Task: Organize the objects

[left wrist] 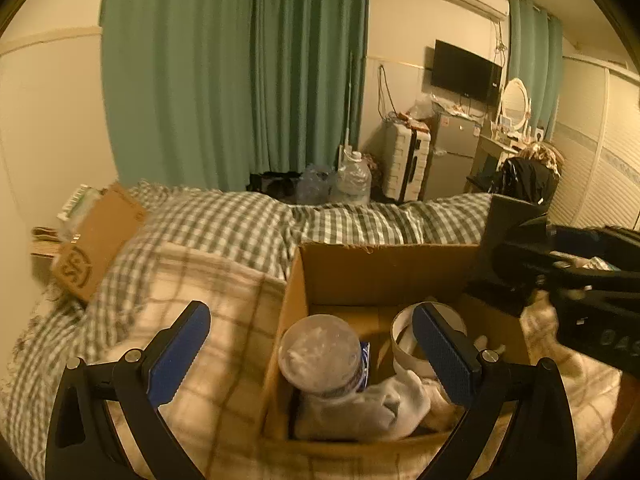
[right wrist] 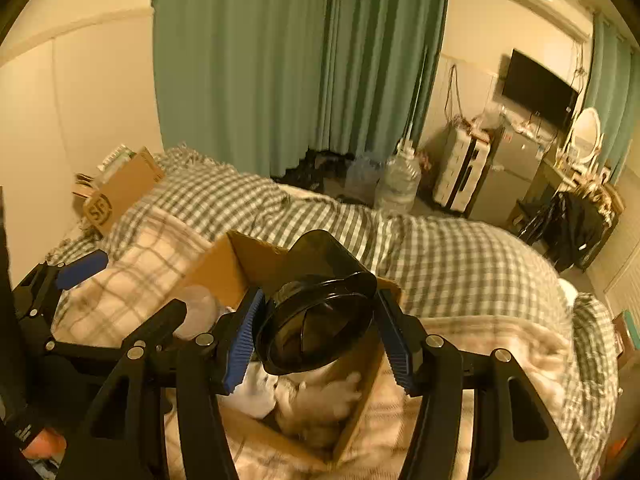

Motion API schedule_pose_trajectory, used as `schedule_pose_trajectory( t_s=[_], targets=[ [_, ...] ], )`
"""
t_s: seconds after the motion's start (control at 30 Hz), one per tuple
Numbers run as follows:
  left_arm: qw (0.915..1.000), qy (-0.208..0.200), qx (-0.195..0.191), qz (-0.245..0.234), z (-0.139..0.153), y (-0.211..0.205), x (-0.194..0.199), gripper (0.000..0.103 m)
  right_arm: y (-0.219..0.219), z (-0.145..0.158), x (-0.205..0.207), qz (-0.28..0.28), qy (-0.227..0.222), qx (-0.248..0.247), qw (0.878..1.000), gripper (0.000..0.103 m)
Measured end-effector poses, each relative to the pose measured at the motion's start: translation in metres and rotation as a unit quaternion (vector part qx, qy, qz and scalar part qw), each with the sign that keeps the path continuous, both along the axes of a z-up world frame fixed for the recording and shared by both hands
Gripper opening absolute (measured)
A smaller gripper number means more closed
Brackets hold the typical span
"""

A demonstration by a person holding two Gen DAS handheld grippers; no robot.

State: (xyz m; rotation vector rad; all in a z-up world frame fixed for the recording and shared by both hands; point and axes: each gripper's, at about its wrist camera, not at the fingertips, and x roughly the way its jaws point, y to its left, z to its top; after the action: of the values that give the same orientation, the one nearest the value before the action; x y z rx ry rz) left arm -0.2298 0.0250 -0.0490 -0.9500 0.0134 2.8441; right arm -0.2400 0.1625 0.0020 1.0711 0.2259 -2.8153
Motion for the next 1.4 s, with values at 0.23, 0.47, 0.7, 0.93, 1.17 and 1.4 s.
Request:
schedule_pose_trajectory(
  t_s=[0.23, 0.47, 0.7, 0.93, 1.17, 1.4],
  targets=[
    [0.9997, -0.008, -0.018, -0.017, -0.025, 0.009, -0.016, 0.103, 0.007, -0.057, -0.041, 0.001, -0.043, -0.016, 0.999, 0.057],
    [0.9997, -0.013, -0.019, -0.008, -0.018, 0.009, -0.004, 0.103, 0.015, -0.039, -0.023, -0.024, -0.003, -0.016, 1.0, 0.08],
    [0.9989, 0.042, -0.016, -0.012, 0.044, 0.008, 0.044, 0.103, 0.023, 0.027, 0.035, -0.044, 0.061, -0.016, 0.997, 0.091],
    [0.9933, 0.112, -0.018, -0.021, 0.102, 0.006, 0.106, 0.103, 0.037, 0.095, 0.116, -0.063, 0.138, -0.017, 0.988, 0.103],
    [0.9866, 0.162, -0.011, -0.018, 0.116, -0.001, 0.161, 0.103, 0.043, 0.12, 0.19, -0.079, 0.204, -0.023, 0.975, 0.103],
    [0.9865, 0.163, 0.017, 0.011, 0.07, -0.011, 0.186, 0.103, 0.041, 0.072, 0.219, -0.113, 0.238, 0.004, 0.965, 0.103]
  ],
)
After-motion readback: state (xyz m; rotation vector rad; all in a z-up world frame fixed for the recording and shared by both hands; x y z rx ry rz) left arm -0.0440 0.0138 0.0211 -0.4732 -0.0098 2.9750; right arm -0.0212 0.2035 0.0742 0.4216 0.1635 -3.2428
